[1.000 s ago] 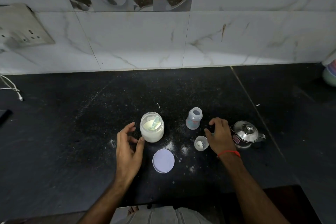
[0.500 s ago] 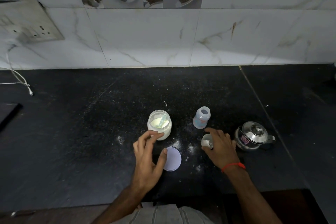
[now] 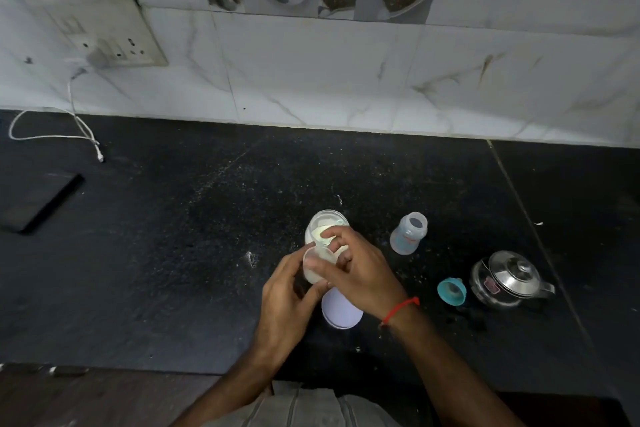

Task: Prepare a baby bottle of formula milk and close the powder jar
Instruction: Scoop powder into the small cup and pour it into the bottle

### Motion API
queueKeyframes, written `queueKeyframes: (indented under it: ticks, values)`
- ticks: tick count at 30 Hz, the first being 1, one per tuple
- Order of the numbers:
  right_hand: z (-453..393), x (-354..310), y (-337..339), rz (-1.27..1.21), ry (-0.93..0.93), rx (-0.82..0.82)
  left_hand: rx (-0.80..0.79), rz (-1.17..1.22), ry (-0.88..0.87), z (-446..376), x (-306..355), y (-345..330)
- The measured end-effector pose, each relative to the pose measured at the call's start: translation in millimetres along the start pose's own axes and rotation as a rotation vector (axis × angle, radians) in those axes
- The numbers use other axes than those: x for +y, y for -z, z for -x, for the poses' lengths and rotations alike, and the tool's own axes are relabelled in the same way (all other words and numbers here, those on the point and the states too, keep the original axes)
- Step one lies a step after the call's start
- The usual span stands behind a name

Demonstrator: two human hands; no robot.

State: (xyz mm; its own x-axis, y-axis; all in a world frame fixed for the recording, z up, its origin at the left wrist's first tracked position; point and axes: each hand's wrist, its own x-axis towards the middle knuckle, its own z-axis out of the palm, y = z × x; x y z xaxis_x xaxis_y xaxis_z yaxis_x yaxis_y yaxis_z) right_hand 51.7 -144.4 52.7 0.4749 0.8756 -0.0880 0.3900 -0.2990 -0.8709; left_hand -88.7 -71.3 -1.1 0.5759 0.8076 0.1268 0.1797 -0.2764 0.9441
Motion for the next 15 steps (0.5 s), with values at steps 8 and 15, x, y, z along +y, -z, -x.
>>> queueKeyframes:
  ticks: [8,15]
  values:
    - [-80,-10,22,1.026,-0.016,-0.181,0.063,0.016,0.112,-1,-20,25]
    - [-104,-21,7,1.297,-0.053,-0.339,0.070,0.054,0.119,-2,-18,29]
